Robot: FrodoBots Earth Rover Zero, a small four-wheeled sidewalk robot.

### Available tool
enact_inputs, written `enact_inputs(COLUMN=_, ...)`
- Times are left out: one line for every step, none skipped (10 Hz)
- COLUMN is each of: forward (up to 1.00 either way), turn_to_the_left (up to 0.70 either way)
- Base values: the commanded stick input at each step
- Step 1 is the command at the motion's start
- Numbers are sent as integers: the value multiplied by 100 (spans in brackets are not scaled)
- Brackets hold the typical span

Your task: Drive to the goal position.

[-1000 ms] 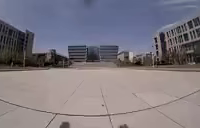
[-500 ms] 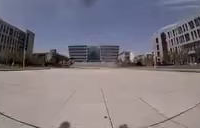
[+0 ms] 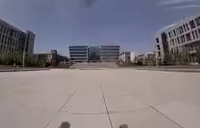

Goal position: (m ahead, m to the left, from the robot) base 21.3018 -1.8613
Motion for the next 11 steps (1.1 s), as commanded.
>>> enact_inputs(forward=70, turn_to_the_left=0)
enact_inputs(forward=70, turn_to_the_left=0)
enact_inputs(forward=70, turn_to_the_left=0)
enact_inputs(forward=70, turn_to_the_left=0)
enact_inputs(forward=70, turn_to_the_left=0)
enact_inputs(forward=70, turn_to_the_left=0)
enact_inputs(forward=70, turn_to_the_left=0)
enact_inputs(forward=70, turn_to_the_left=0)
enact_inputs(forward=70, turn_to_the_left=0)
enact_inputs(forward=70, turn_to_the_left=0)
enact_inputs(forward=70, turn_to_the_left=0)
